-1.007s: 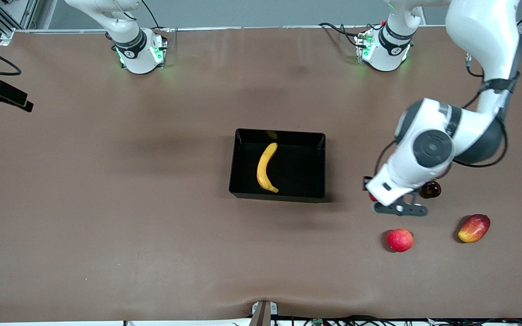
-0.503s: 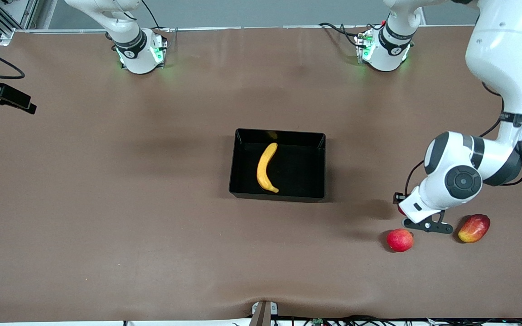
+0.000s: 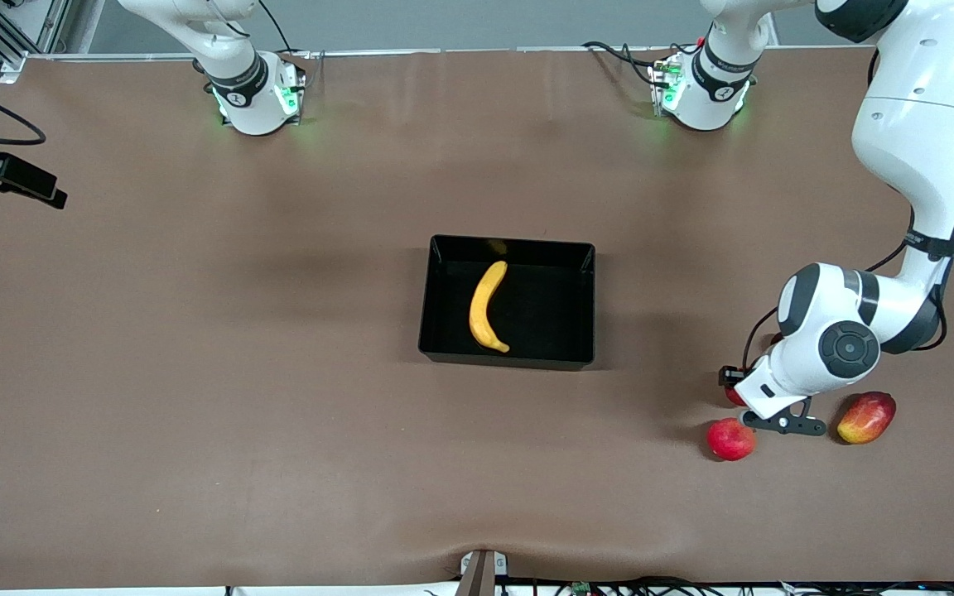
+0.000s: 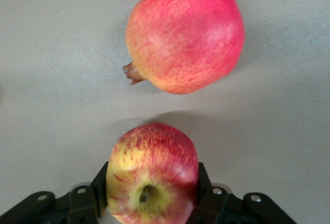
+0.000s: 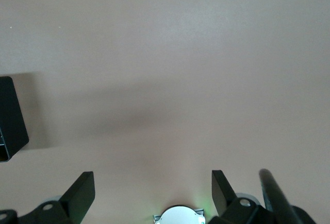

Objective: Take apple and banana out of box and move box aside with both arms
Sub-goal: 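Lower the red apple beside the plum and open the left gripper, then move the left gripper back over the yellow banana in the tray, then grasp the yellow banana with the left gripper and lift it, then carry the banana out of the tray toward the other fruits, then lower the banana and open the left gripper while the right gripper reaches the tray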

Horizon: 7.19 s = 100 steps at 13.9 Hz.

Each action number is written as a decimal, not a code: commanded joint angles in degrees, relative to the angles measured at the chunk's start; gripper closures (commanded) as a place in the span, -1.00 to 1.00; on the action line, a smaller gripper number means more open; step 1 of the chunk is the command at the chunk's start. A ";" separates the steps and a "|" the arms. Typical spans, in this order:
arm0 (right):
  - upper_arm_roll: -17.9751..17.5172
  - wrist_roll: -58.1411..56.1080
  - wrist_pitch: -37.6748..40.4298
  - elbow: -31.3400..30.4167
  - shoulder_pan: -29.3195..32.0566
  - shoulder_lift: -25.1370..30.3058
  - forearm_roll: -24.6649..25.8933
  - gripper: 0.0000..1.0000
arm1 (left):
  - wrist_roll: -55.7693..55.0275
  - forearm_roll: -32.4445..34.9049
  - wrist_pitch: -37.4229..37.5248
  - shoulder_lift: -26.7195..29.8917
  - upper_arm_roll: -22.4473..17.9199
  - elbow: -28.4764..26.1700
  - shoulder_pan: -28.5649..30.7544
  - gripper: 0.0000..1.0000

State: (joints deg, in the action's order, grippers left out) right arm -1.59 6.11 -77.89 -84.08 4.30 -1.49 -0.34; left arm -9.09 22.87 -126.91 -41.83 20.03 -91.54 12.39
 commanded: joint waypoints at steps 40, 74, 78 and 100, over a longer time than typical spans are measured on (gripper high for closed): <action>0.36 0.74 6.08 -0.47 1.50 -6.33 -0.45 -1.00 | -44.07 0.77 -6.50 -4.04 5.02 6.63 -36.19 -1.00; 0.10 0.83 -0.23 -0.47 -9.82 -16.42 -23.29 -1.00 | 4.31 -10.92 7.73 9.23 5.63 7.78 -3.98 1.00; 0.10 0.74 -5.85 -0.65 -14.23 -23.27 -23.48 -1.00 | 17.33 -10.40 6.68 6.50 4.15 7.95 1.66 1.00; 0.53 13.75 -48.76 -13.48 -36.90 -32.51 -26.21 -1.00 | 35.46 -11.62 -10.64 -7.66 -1.58 9.89 7.30 -1.00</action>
State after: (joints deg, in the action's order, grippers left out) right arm -1.84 19.59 -124.99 -96.80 -31.22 -33.38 -26.04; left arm 25.64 12.86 -137.04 -49.99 18.48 -82.51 19.50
